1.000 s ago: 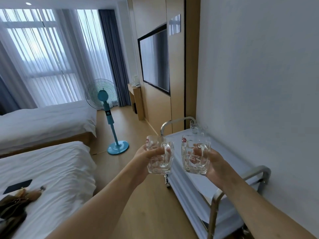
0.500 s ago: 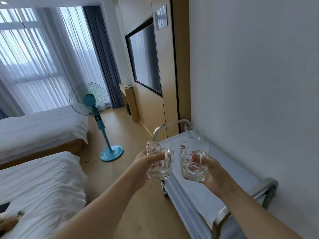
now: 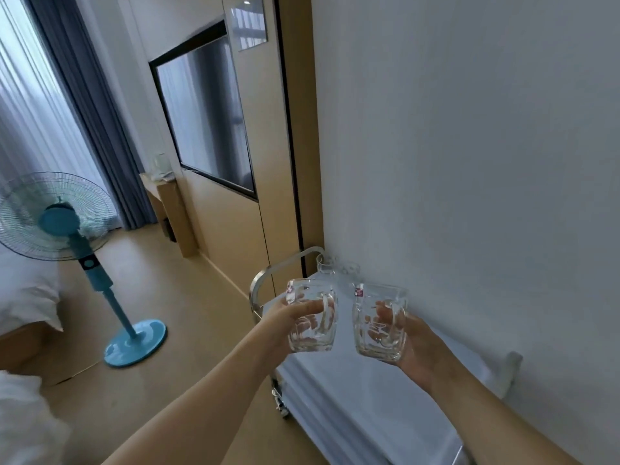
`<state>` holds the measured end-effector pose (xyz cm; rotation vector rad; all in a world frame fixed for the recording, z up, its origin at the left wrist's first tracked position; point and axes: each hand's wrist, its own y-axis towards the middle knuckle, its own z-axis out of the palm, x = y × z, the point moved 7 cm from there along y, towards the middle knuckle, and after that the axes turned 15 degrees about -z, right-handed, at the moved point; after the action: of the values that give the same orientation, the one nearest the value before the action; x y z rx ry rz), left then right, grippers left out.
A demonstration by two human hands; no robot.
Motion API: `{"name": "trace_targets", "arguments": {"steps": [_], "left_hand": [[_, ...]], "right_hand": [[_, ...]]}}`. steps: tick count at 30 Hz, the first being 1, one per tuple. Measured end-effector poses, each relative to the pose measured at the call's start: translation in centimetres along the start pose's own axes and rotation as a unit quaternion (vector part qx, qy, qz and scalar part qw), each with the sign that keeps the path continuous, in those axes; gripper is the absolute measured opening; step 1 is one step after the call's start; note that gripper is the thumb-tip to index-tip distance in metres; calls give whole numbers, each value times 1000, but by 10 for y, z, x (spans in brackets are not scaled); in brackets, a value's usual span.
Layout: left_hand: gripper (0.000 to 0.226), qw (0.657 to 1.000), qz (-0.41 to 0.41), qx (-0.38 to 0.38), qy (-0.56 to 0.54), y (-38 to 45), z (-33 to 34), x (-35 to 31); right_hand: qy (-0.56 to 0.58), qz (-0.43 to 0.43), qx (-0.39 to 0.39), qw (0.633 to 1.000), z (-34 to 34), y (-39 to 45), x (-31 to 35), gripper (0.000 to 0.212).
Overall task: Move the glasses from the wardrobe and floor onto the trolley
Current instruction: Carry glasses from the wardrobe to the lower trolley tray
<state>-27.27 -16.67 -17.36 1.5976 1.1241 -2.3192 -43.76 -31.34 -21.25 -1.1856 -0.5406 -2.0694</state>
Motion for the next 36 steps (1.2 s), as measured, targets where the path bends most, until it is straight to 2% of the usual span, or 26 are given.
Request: {"name": "trace_targets", "arguments": {"steps": [5, 10, 13, 17, 20, 23, 31, 33, 36], "left_hand": [[60, 999, -39, 20, 25, 53, -27, -6], [70, 994, -93, 48, 14, 100, -55, 2], [61, 987, -140, 75, -13, 126, -65, 12], [63, 980, -177, 87, -29, 155, -70, 22], [55, 976, -188, 111, -22, 173, -68, 24], [50, 975, -196, 103, -18, 195, -69, 25], [77, 971, -228, 63, 42, 256, -58, 22], [70, 968, -241, 47, 61, 276, -52, 24], [51, 963, -254, 32, 84, 308, -40, 29]], "right_hand": [[-19, 9, -65, 998, -1, 24, -29, 77], [-42, 19, -126, 991, 0, 35, -58, 46], [-44, 29, -159, 986, -1, 39, -72, 37], [-38, 46, -195, 979, -8, 49, -86, 42], [-31, 47, -202, 978, -15, 64, -93, 24], [-36, 55, -212, 975, -27, 79, -102, 38], [-15, 59, -209, 976, -61, 131, -124, 55], [-6, 57, -225, 973, -75, 144, -130, 67], [-19, 50, -229, 972, -95, 162, -136, 68]]}}
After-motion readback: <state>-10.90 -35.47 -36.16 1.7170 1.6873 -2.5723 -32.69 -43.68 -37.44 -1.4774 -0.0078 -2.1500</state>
